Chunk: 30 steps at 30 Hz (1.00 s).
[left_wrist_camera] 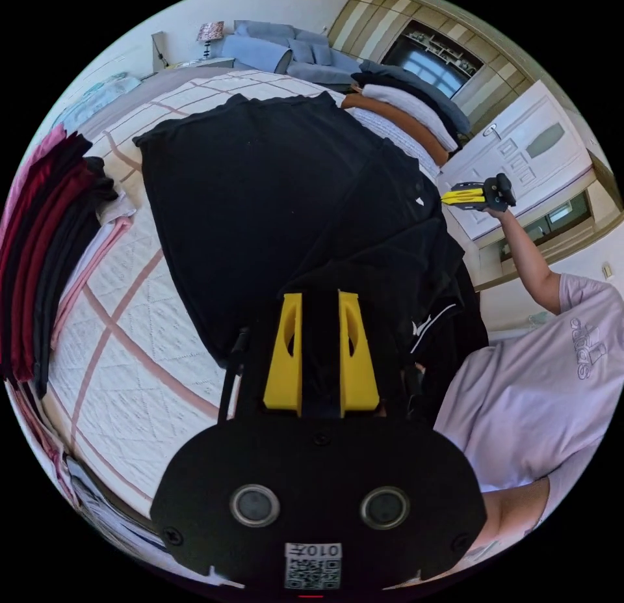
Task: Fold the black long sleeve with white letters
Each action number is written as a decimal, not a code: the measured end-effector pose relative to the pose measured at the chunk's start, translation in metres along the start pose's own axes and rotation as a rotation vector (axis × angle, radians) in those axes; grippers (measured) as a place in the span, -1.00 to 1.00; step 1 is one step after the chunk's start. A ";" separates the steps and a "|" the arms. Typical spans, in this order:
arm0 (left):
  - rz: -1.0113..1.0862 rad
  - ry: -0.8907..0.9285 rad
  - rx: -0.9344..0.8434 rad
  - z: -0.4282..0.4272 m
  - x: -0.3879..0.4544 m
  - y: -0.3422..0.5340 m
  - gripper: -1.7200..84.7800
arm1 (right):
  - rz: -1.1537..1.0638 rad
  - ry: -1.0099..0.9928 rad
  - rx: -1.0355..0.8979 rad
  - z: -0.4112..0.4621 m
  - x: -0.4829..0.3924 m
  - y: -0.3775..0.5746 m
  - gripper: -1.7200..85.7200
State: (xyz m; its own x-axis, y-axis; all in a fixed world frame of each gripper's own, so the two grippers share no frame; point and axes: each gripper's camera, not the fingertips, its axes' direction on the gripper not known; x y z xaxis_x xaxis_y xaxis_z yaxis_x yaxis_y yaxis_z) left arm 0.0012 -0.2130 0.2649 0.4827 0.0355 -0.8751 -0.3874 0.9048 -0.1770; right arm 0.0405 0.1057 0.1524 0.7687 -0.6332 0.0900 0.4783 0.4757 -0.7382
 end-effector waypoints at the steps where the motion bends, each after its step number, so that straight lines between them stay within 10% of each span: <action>1: 0.001 0.106 0.052 -0.002 -0.006 0.002 -0.85 | 0.002 0.001 0.002 0.001 0.002 0.002 -0.88; 8: 0.290 0.170 0.389 -0.108 0.026 -0.029 -0.95 | 0.118 -0.091 0.097 -0.003 0.046 0.043 -0.89; 17: 0.071 -0.028 -0.002 -0.076 -0.076 -0.166 -0.96 | 0.312 -0.255 0.173 0.026 0.100 0.091 -0.89; 30: -0.057 -0.356 0.016 -0.012 -0.061 -0.158 -0.86 | 0.620 -0.120 0.226 0.025 0.114 0.147 -0.92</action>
State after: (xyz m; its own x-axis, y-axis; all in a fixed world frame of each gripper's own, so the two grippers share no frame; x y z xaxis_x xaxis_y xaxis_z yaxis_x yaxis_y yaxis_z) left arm 0.0240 -0.3635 0.3407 0.7475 0.1275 -0.6519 -0.3406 0.9161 -0.2115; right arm 0.2088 0.1188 0.0705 0.9655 -0.1356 -0.2224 0.0001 0.8541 -0.5201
